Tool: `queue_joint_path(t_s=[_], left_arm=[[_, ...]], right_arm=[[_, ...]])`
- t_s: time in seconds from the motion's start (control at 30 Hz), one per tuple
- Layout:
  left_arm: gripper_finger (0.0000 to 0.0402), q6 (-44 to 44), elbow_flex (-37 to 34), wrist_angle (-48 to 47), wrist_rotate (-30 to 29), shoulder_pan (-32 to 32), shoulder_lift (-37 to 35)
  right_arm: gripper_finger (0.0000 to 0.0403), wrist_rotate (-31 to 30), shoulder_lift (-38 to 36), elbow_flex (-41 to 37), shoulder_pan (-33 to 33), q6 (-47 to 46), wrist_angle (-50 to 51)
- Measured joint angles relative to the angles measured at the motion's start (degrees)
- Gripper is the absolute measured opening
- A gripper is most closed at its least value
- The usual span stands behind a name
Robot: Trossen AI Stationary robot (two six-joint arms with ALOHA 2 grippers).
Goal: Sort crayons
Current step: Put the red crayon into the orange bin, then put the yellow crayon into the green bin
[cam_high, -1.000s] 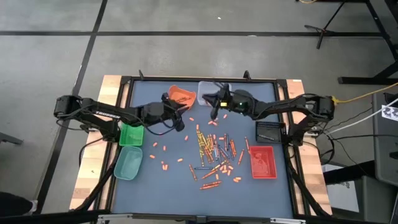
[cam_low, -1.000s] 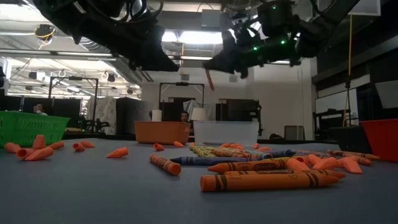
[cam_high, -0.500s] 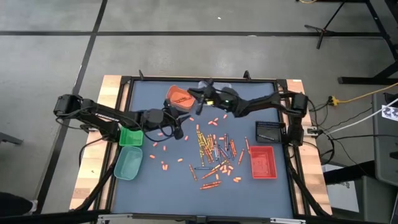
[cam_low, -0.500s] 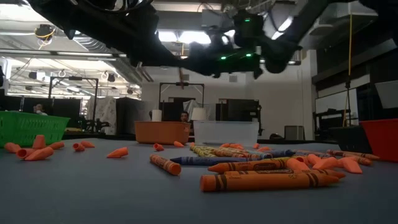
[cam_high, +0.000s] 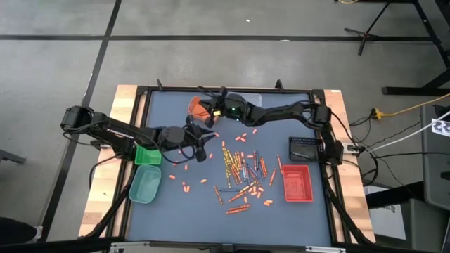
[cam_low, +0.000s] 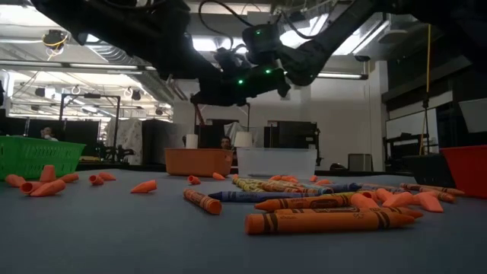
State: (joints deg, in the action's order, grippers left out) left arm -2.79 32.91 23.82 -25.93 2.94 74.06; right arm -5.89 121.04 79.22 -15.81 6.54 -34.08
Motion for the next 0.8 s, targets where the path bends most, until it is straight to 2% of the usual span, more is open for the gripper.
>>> queue_joint_path(t_s=[0.27,0.57,0.63,0.8], left_arm=[[0.0063,-0.02,-0.02,-0.46,0.02,0.99,0.0],[0.0063,-0.04,-0.02,-0.46,0.02,1.01,0.0],[0.0063,-0.11,-0.02,-0.56,0.02,1.01,0.0],[0.0063,-2.93,-0.04,-0.92,0.09,1.01,0.0]], right_arm=[[0.0028,-1.18,0.01,0.05,-0.02,0.01,0.11],[0.0113,-1.21,0.01,0.05,-0.02,0.01,1.67],[0.0121,-1.21,-0.05,0.05,-0.02,-0.02,3.61],[0.0121,-1.14,-4.18,0.03,-0.02,0.01,15.83]])
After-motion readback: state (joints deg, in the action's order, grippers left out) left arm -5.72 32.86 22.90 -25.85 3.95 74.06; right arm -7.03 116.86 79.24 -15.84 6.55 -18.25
